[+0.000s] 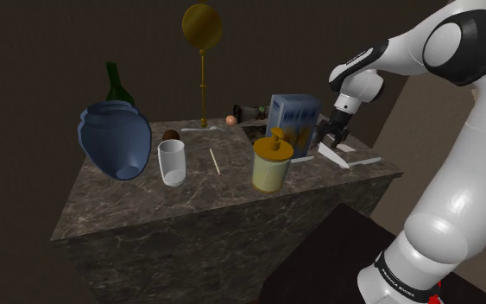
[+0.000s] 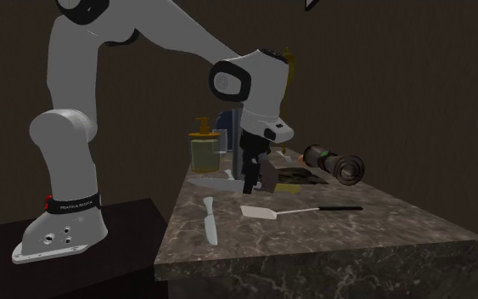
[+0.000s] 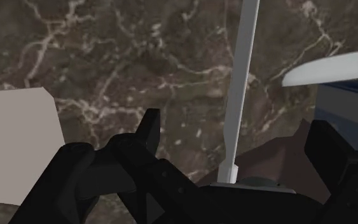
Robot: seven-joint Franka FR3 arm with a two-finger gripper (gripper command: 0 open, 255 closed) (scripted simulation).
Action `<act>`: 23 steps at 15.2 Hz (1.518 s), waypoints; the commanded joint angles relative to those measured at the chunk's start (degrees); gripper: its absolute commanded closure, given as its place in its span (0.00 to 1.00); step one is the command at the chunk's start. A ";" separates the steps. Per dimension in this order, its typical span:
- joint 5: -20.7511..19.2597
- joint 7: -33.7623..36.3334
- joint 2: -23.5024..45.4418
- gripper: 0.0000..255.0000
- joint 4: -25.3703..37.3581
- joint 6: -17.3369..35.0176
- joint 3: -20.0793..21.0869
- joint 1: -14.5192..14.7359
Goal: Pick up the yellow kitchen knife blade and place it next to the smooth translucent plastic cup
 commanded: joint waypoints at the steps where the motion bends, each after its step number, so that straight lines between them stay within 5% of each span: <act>1: 0.63 -0.32 0.50 0.00 -1.07 1.46 0.28 0.19; 10: 1.14 -0.63 0.95 0.00 -1.79 2.53 0.49 0.31; 11: 1.14 -0.64 0.95 1.00 -1.80 2.54 0.49 0.31; 23: -0.02 0.56 -0.59 1.00 -1.10 0.76 0.25 0.47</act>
